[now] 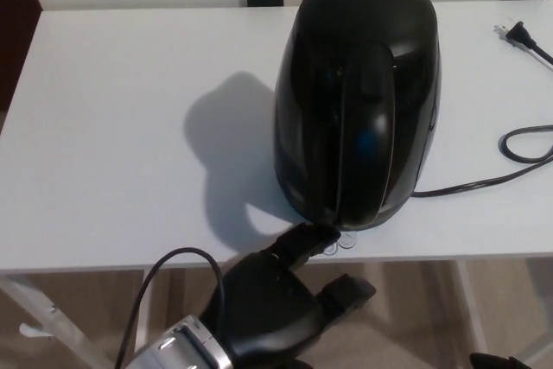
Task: The robot walk towards a table in front and click the button on the base of the boilling pot using its left middle finger
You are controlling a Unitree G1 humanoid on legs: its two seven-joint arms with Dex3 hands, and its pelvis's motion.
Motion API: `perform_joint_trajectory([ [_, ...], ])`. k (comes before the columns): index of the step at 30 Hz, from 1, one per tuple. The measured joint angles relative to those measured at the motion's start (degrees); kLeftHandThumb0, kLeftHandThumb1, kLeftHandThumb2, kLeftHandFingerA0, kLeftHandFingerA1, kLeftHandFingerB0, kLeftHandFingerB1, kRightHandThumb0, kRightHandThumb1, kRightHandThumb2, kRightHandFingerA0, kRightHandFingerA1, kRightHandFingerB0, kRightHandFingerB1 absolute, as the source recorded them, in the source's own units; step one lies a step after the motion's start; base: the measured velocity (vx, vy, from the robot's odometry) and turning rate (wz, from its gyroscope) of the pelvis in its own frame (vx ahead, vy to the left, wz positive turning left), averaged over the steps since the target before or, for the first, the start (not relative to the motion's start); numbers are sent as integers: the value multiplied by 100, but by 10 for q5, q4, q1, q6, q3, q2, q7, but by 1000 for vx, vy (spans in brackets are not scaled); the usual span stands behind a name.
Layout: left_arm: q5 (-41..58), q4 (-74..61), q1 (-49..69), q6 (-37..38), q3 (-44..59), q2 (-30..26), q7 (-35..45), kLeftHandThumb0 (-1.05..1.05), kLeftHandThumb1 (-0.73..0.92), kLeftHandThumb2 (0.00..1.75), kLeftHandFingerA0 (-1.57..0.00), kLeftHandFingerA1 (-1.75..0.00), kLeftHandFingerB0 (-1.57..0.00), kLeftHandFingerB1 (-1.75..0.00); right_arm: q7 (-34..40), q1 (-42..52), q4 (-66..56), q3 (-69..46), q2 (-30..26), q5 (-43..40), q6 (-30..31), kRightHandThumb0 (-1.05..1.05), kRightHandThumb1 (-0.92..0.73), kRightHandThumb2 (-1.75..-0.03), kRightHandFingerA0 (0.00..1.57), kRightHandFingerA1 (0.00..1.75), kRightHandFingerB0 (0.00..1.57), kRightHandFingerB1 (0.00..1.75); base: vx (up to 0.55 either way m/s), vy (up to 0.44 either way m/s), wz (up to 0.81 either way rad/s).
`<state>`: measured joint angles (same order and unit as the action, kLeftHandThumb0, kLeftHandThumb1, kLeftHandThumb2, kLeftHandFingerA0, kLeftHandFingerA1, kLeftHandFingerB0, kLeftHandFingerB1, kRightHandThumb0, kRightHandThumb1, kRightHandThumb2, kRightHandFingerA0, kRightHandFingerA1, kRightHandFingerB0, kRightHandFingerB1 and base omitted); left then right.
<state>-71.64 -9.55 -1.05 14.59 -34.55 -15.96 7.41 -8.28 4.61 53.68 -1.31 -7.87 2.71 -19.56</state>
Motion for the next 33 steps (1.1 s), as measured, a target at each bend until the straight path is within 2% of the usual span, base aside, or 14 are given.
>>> perform_joint_trajectory([
  [5, -1, 4, -5, 0, -6, 1, -5, -85, 60, 94, -41, -50, -13, -39, -1, -1, 2, -1, 0, 0, -1, -17, -42, -88, 46, 64, 18, 51, 0, 0, 0],
  [12, -1, -5, -5, -7, -12, 9, -6, -85, 62, 96, -39, -50, -11, -39, -2, -1, -2, 1, 0, 1, 0, -24, -42, -88, 42, 62, 17, 50, 0, 0, 0],
  [13, -1, -6, -5, -8, -13, 9, -6, -85, 62, 96, -39, -50, -11, -39, -2, -1, -2, 2, -1, 2, 0, -28, -60, -57, 49, 50, 28, 37, 0, 0, 0],
  [14, -2, -7, -4, -11, -15, 9, -6, -86, 63, 97, -40, -50, -12, -39, -3, -1, -2, 3, -1, 2, 0, -24, -42, -88, 42, 62, 17, 50, 0, 0, 0],
  [17, -2, -8, -4, -14, -21, 8, -6, -85, 63, 98, -39, -50, -10, -39, -3, -1, -2, 6, -3, 4, 0, -24, -42, -88, 41, 62, 17, 50, 0, 0, 0],
  [18, -2, -8, -4, -15, -22, 8, -6, -86, 63, 97, -41, -50, -12, -39, -3, -1, -2, 7, -4, 5, 0, -28, -60, -57, 49, 50, 29, 38, 0, 0, 0],
  [24, -2, -7, -5, -20, -28, 6, -7, -85, 63, 97, -38, -50, -10, -39, -3, -1, -4, 8, -4, 7, 0, -31, -59, -57, 48, 50, 28, 38, 0, 0, 0],
  [25, -2, -7, -5, -21, -28, 6, -7, -86, 63, 97, -39, -50, -11, -39, -3, -1, -5, 8, -4, 7, 0, -28, -42, -88, 41, 62, 16, 50, 0, 0, 0],
  [27, -1, -5, -7, -23, -29, 6, -7, -86, 63, 97, -40, -50, -12, -39, -4, -1, -7, 8, -4, 7, 0, -27, -42, -88, 42, 62, 16, 50, 0, 0, 0],
  [28, -1, -3, -8, -23, -29, 6, -7, -86, 63, 97, -40, -50, -12, -39, -4, -1, -7, 9, -5, 8, 0, -31, -60, -57, 48, 49, 27, 37, 0, 0, 0],
  [29, -1, -2, -9, -23, -30, 6, -8, -86, 63, 97, -41, -51, -12, -39, -4, -1, -8, 9, -5, 8, 0, -27, -41, -88, 41, 62, 16, 50, 0, 0, 0],
  [33, -1, 6, -14, -23, -32, 4, -8, -85, 63, 99, -37, -50, -8, -38, -4, -1, -10, 10, -5, 11, 0, -25, -40, -87, 42, 62, 17, 50, 0, 0, 0],
])
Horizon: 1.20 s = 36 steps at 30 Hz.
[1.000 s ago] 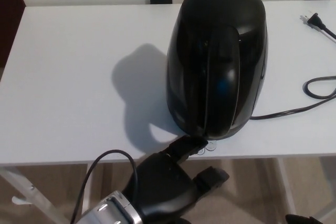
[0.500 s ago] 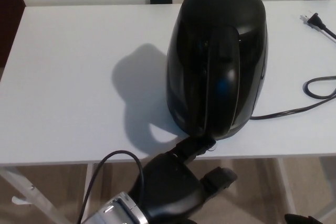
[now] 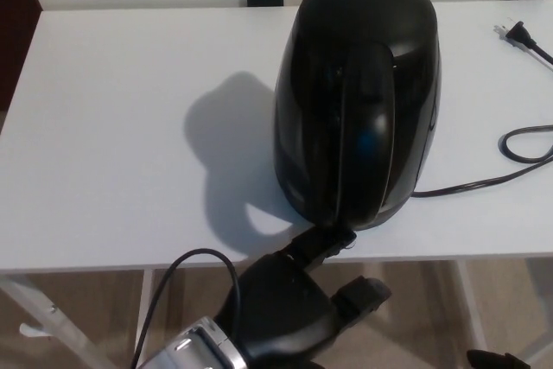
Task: The robot walk towards a table in front and click the button on the base of the boilling pot using its left middle finger
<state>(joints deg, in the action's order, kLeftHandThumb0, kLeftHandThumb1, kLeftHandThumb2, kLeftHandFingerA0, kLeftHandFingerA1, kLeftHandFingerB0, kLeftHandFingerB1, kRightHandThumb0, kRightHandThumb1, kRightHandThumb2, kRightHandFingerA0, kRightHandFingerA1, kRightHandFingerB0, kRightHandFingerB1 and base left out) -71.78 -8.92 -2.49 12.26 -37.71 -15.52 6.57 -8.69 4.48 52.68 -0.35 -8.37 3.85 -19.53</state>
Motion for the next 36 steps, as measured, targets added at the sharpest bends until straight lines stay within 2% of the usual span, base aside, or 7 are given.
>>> perform_joint_trajectory([
  [6, 0, 16, -8, 0, -8, 0, -1, -87, 80, 65, -50, -39, -18, -27, 0, 0, -3, -1, 0, 2, 1, -22, -58, -57, 56, 52, 29, 38, 0, 0, 0],
  [11, -2, 33, -16, -4, -21, 4, -8, -86, 63, 98, -41, -50, -11, -39, 1, -2, -3, -3, 0, 2, 5, -19, -58, -56, 58, 51, 31, 38, 0, 0, 0],
  [12, -2, 35, -18, -4, -23, 4, -9, -86, 78, 65, -49, -39, -18, -27, 1, -3, -3, -3, 0, 2, 6, -21, -57, -56, 59, 54, 31, 40, 0, 0, 0],
  [14, -2, 42, -22, -5, -29, 6, -12, -89, 65, 101, -38, -50, -8, -38, 4, -3, -3, -1, 0, 4, 5, -21, -57, -56, 58, 54, 32, 39, 0, 0, 0],
  [16, -3, 46, -25, -6, -34, 9, -15, -89, 80, 66, -49, -38, -17, -27, 4, -4, -4, -1, 0, 5, 6, -20, -58, -56, 57, 53, 31, 39, 0, 0, 0],
  [17, -4, 48, -26, -7, -37, 10, -16, -88, 63, 98, -41, -50, -11, -39, 4, -4, -5, -1, 0, 5, 6, -19, -58, -56, 56, 53, 30, 38, 0, 0, 0],
  [36, -20, 47, -26, -33, -71, 14, -19, -86, 63, 97, -40, -50, -11, -39, -12, -7, -14, -12, 3, -3, 11, -18, -58, -56, 58, 55, 29, 38, 0, 0, 0],
])
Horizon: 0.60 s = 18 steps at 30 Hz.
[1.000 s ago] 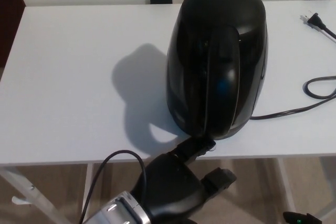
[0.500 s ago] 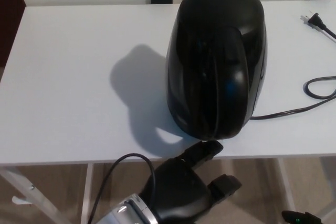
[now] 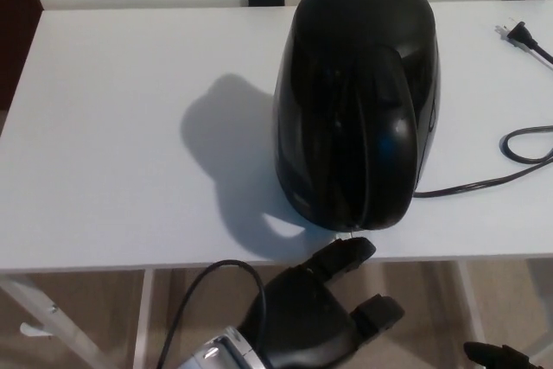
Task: The robot walk towards a table in front and click the button on the base of the boilling pot using its left middle finger
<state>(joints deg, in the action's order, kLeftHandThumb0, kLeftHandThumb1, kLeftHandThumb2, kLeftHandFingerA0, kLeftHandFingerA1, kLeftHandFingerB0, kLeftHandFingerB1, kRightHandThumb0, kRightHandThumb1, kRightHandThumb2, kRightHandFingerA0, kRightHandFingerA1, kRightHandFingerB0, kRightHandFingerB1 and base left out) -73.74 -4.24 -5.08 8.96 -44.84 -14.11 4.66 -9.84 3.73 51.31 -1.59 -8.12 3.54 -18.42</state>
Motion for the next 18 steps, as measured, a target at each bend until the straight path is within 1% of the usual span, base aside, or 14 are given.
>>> perform_joint_trajectory([
  [2, 0, 0, -1, 0, 0, -2, -1, -86, 63, 97, -40, -49, -11, -39, 0, -2, 0, 0, 0, 0, 0, -18, -58, -56, 57, 54, 27, 37, 0, 0, 0],
  [10, 1, -5, -3, 1, -2, -11, 3, -86, 63, 97, -40, -50, -11, -39, 2, -10, 6, 1, 0, 1, 1, -20, -59, -58, 55, 53, 27, 37, 0, 0, 0],
  [12, 1, -5, -3, 1, -2, -12, 3, -86, 62, 96, -40, -50, -11, -39, 3, -11, 5, 1, 0, 2, 4, -18, -59, -57, 57, 52, 29, 37, 0, 0, 0],
  [18, 2, -1, -3, 1, -2, -14, 0, -86, 62, 96, -42, -50, -12, -39, 6, -12, 4, 1, 0, 4, 10, -17, -60, -57, 58, 50, 27, 36, 0, 0, 0],
])
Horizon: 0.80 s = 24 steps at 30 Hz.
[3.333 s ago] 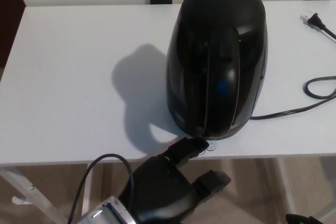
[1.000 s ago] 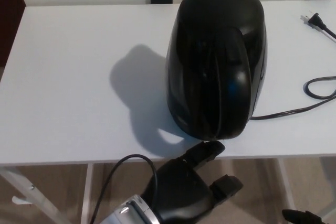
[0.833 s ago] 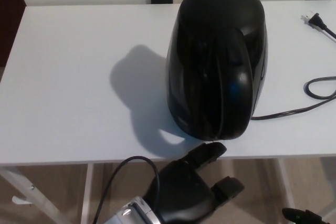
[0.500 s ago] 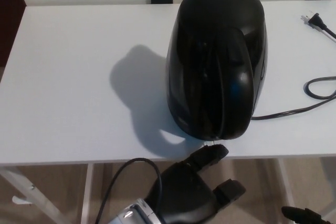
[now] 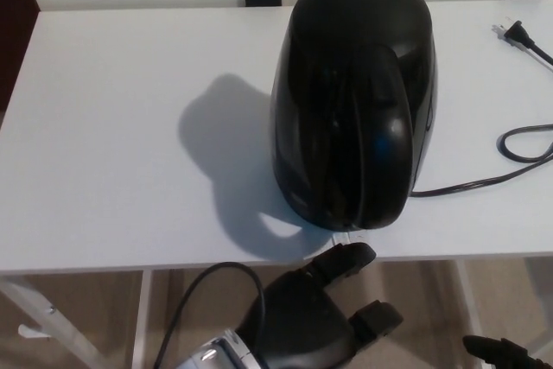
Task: The robot walk towards a table in front and click the button on the base of the boilling pot using its left middle finger
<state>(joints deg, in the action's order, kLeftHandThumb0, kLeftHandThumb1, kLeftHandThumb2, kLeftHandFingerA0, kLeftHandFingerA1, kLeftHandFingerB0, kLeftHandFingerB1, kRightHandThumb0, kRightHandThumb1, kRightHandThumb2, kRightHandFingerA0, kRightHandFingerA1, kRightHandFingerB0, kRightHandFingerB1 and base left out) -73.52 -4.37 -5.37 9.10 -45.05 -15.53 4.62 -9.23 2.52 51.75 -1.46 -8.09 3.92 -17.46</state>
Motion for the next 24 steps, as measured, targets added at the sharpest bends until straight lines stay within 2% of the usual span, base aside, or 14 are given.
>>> perform_joint_trajectory([
  [3, 0, 6, 0, 0, 0, -1, -5, -86, 62, 96, -40, -50, -11, -39, 2, 0, -4, 0, 1, 0, 6, -14, -60, -57, 59, 50, 27, 36, 0, 0, 0],
  [4, 0, 7, 0, 0, 0, -1, -6, -86, 63, 98, -37, -49, -8, -37, 3, 0, -4, 0, 2, 0, 7, -11, -43, -89, 51, 66, 16, 50, 0, 0, 0],
  [5, 0, 10, 0, 0, 0, -1, -8, -84, 62, 99, -37, -50, -7, -32, 4, -1, -5, 0, 2, 0, 9, -14, -60, -57, 59, 51, 28, 37, 0, 0, 0],
  [6, 1, 12, -1, 0, 0, -1, -9, -84, 62, 99, -37, -50, -7, -32, 5, -1, -5, -1, 3, 0, 10, -14, -60, -57, 59, 51, 28, 37, 0, 0, 0],
  [7, 1, 14, -1, 0, -1, -1, -9, -86, 64, 101, -35, -50, -4, -29, 5, -1, -5, -1, 4, 0, 10, -12, -43, -89, 51, 66, 18, 51, 0, 0, 0],
  [8, 2, 16, -2, 0, -1, -1, -9, -85, 63, 100, -35, -50, -3, -29, 5, -1, -5, -1, 4, 0, 10, -15, -60, -57, 59, 51, 29, 37, 0, 0, 0],
  [12, 4, 25, -5, 0, -1, -1, -9, -85, 63, 98, -36, -49, -8, -34, 6, -3, -5, -1, 4, 0, 11, -21, -60, -57, 57, 52, 32, 39, 0, 0, 0],
  [13, 5, 28, -6, 1, -1, -1, -9, -85, 63, 98, -36, -49, -8, -33, 7, -4, -5, 0, 4, 1, 11, -18, -42, -87, 50, 65, 21, 52, 0, 0, 0],
  [14, 6, 32, -7, 1, -1, -1, -10, -85, 64, 99, -37, -49, -8, -33, 8, -5, -5, 1, 4, 2, 12, -20, -60, -57, 59, 52, 32, 39, 0, 0, 0],
  [18, 7, 44, -11, 4, -1, -1, -16, -85, 63, 98, -36, -49, -8, -33, 15, -7, -8, 4, 4, 4, 13, -19, -61, -57, 57, 50, 30, 38, 0, 0, 0],
  [19, 8, 48, -12, 5, 0, -1, -18, -87, 65, 100, -35, -49, -4, -28, 16, -7, -9, 4, 4, 5, 15, -19, -60, -57, 57, 51, 30, 38, 0, 0, 0],
  [20, 8, 49, -13, 5, 0, -1, -18, -85, 62, 98, -37, -50, -8, -32, 17, -8, -10, 5, 4, 5, 15, -17, -42, -87, 49, 65, 19, 51, 0, 0, 0],
  [21, 8, 50, -12, 5, 1, -1, -19, -84, 63, 99, -37, -50, -7, -32, 18, -8, -10, 6, 4, 5, 15, -20, -60, -57, 58, 52, 31, 38, 0, 0, 0],
  [24, 9, 50, -11, 5, 3, -3, -20, -85, 63, 98, -36, -49, -8, -33, 19, -8, -11, 7, 4, 5, 17, -22, -60, -58, 57, 51, 30, 38, 0, 0, 0],
])
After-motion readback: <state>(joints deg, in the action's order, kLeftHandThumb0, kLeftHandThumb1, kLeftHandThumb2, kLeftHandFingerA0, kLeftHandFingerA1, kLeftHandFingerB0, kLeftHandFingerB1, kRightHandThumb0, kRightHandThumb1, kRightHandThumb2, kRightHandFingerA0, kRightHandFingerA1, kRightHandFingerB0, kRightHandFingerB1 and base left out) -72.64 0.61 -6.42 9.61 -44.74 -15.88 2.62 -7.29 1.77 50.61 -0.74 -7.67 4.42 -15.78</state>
